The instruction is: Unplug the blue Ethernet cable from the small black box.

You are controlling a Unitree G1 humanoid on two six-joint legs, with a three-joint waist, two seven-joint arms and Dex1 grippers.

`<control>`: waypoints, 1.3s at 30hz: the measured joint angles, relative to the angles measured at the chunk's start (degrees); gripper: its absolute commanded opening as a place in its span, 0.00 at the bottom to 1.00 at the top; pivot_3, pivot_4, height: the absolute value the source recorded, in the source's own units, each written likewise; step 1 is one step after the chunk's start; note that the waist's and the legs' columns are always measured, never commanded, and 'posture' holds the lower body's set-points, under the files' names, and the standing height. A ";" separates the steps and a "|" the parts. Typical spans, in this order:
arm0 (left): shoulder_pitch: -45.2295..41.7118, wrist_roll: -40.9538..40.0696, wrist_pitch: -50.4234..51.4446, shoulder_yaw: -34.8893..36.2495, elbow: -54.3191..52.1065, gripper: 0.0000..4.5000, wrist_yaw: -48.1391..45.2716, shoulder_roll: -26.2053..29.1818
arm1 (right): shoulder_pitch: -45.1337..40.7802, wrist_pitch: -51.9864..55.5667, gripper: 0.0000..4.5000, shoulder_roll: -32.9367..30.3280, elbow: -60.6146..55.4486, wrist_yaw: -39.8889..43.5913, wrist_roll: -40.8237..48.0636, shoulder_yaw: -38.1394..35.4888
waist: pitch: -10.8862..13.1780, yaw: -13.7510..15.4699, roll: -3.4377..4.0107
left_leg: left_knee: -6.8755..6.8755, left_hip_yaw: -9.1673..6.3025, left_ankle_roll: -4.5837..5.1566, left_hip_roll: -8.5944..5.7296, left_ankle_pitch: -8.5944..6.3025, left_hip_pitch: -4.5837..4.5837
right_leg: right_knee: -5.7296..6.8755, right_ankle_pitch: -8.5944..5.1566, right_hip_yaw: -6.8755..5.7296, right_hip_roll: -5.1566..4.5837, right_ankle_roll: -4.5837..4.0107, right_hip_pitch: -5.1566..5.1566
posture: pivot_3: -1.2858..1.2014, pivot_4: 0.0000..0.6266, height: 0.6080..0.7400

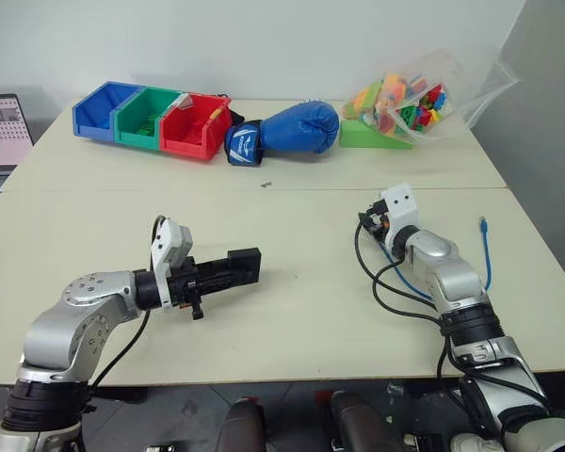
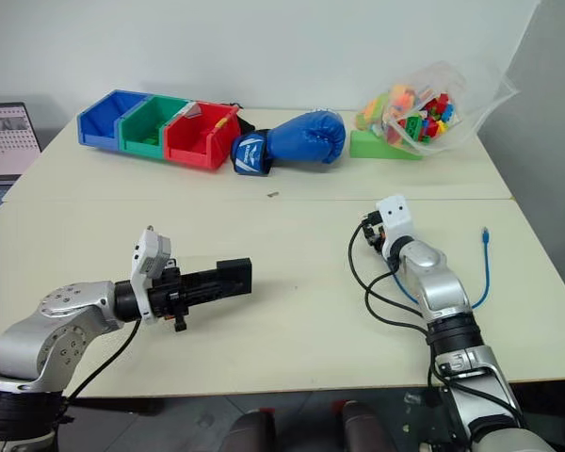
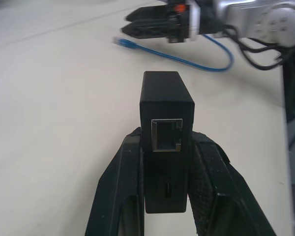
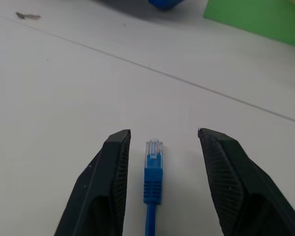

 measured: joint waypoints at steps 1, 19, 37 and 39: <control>-0.86 1.74 -1.86 -0.05 1.30 0.18 2.34 -1.91 | 1.01 0.32 0.69 -0.89 -3.12 1.46 0.91 -0.51 | 0.00 0.14 0.00 | 0.00 -0.01 0.00 -0.01 0.00 0.01 | 0.00 0.00 -0.01 0.00 0.00 0.02 | 0.52 0.24 1.00; -20.04 26.76 -43.52 1.28 51.58 0.18 35.15 -18.02 | 5.65 20.02 0.90 -3.79 -35.17 15.54 16.10 10.35 | -0.04 1.19 -0.06 | 0.09 -0.11 0.00 -0.06 0.00 0.04 | -0.04 0.03 -0.15 -0.02 0.05 0.17 | 0.52 0.24 1.00; -9.54 23.76 -39.05 3.71 40.02 0.66 32.80 -16.62 | 5.57 19.96 0.91 -2.58 -35.24 15.17 13.02 11.52 | -0.11 -0.08 -0.06 | 0.06 -0.07 -0.02 0.02 0.01 0.22 | 0.02 0.04 -0.09 -0.01 0.06 0.28 | 0.52 0.24 1.00; -4.95 22.83 -34.09 3.84 32.80 0.66 32.71 -15.31 | 5.95 19.94 0.91 -2.64 -35.25 15.18 12.96 11.46 | -0.11 -0.32 -0.06 | 0.06 -0.08 -0.02 0.03 0.01 0.23 | 0.04 0.03 -0.09 -0.01 0.06 0.28 | 0.52 0.24 1.00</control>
